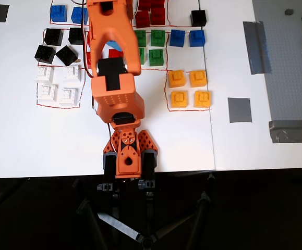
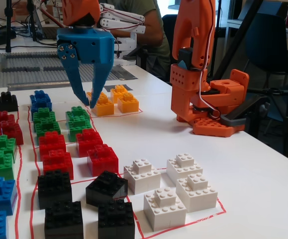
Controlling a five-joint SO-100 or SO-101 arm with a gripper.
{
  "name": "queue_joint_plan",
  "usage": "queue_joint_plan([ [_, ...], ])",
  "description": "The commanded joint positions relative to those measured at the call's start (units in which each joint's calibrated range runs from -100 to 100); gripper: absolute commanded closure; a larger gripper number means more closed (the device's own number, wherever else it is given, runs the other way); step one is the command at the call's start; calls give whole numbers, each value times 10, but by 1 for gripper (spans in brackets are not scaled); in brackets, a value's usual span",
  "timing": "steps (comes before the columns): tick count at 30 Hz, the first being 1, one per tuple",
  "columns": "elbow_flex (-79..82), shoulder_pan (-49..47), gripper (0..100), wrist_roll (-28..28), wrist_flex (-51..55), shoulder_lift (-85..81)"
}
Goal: Grab the block and put it in the grey marker
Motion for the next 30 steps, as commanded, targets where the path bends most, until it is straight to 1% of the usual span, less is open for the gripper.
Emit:
queue_joint_plan([
  [1,-27,25,100,-1,6,-45],
  [4,-37,53,100,22,16,-48],
  [12,-88,176,100,98,58,-62],
  [17,-137,228,100,128,74,-57],
  [24,-213,254,99,143,73,-14],
  [27,-249,255,94,141,74,11],
  [30,-277,254,91,138,76,34],
])
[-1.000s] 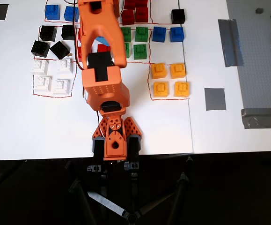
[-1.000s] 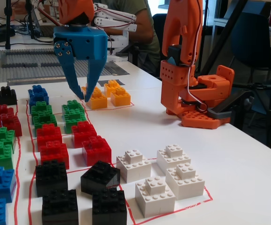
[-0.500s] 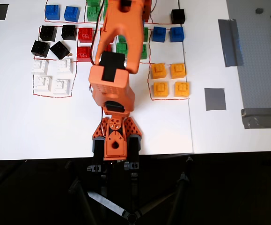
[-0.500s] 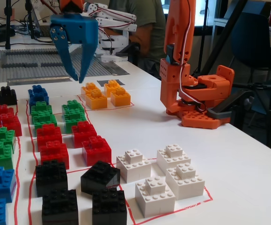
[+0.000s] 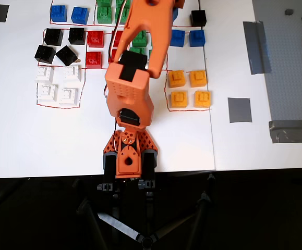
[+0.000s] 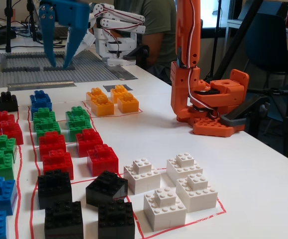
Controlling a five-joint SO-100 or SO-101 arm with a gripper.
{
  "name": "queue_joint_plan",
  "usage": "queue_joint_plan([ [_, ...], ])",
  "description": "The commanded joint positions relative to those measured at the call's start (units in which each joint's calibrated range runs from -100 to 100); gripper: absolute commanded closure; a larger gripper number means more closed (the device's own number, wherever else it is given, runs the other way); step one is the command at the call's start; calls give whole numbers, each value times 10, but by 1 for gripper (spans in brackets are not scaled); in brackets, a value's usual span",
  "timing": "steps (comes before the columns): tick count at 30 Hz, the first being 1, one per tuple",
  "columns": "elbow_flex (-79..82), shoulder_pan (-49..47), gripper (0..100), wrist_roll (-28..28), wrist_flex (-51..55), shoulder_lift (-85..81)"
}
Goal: Grab the block and put it in the grey marker
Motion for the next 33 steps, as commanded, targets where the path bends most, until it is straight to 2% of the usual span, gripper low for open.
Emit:
queue_joint_plan([
  [1,-69,13,90,0,7,-28],
  [18,-77,34,74,20,-23,56],
  [33,-79,59,71,41,-70,119],
])
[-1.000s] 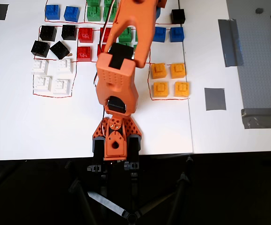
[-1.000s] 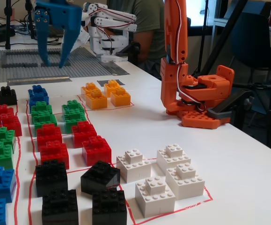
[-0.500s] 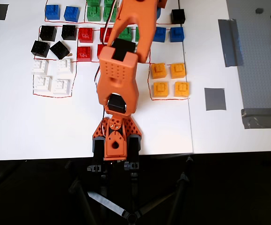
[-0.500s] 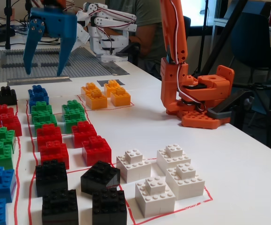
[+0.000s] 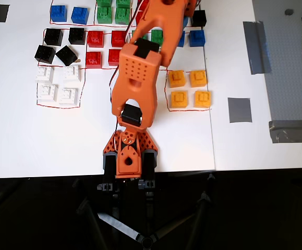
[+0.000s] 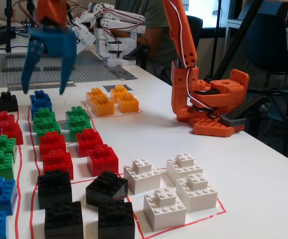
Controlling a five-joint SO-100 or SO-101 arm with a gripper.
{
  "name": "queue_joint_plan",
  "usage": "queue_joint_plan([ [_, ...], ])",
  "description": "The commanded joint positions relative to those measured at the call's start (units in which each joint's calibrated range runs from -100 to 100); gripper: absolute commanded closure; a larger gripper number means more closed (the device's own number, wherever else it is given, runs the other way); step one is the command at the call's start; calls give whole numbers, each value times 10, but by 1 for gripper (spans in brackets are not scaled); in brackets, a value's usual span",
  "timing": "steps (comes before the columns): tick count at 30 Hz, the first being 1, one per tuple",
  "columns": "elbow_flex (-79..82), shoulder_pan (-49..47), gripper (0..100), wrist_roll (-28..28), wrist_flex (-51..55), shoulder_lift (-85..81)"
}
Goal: Grab the block and put it in the grey marker
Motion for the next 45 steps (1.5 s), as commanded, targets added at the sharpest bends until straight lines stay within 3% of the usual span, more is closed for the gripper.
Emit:
queue_joint_plan([
  [1,-44,20,71,7,-16,-40],
  [29,-2,47,69,22,-100,17],
  [45,7,35,85,20,-103,33],
])
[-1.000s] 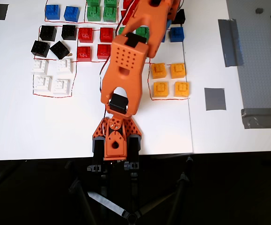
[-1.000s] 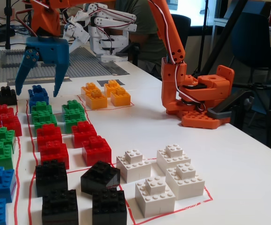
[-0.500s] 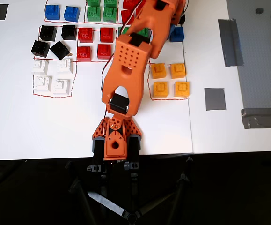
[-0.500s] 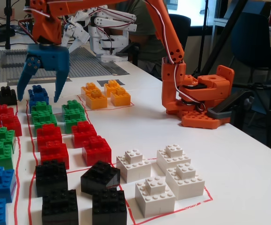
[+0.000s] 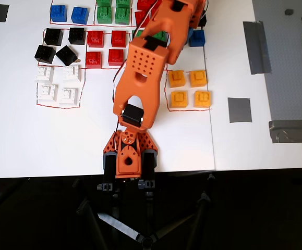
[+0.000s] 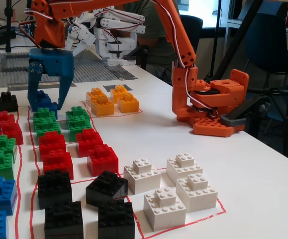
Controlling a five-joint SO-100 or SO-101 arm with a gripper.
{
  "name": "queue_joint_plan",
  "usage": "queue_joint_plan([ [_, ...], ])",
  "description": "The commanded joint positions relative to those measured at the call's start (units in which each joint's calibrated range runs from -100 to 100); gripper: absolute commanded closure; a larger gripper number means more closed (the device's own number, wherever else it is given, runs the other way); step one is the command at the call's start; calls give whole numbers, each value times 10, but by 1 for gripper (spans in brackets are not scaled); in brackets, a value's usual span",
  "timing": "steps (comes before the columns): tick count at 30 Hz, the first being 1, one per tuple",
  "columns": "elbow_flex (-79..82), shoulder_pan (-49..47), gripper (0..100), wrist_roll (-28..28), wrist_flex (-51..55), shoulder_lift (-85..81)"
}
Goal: Grab the block and put it in the grey marker
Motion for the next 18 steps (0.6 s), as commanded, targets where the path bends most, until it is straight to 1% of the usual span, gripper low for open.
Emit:
queue_joint_plan([
  [1,-13,2,91,3,-13,-32],
  [2,-12,2,97,2,-13,-32],
  [5,-10,4,99,0,-13,-34],
  [12,-19,7,100,-2,15,-55],
  [18,-105,-3,100,-5,89,-94],
])
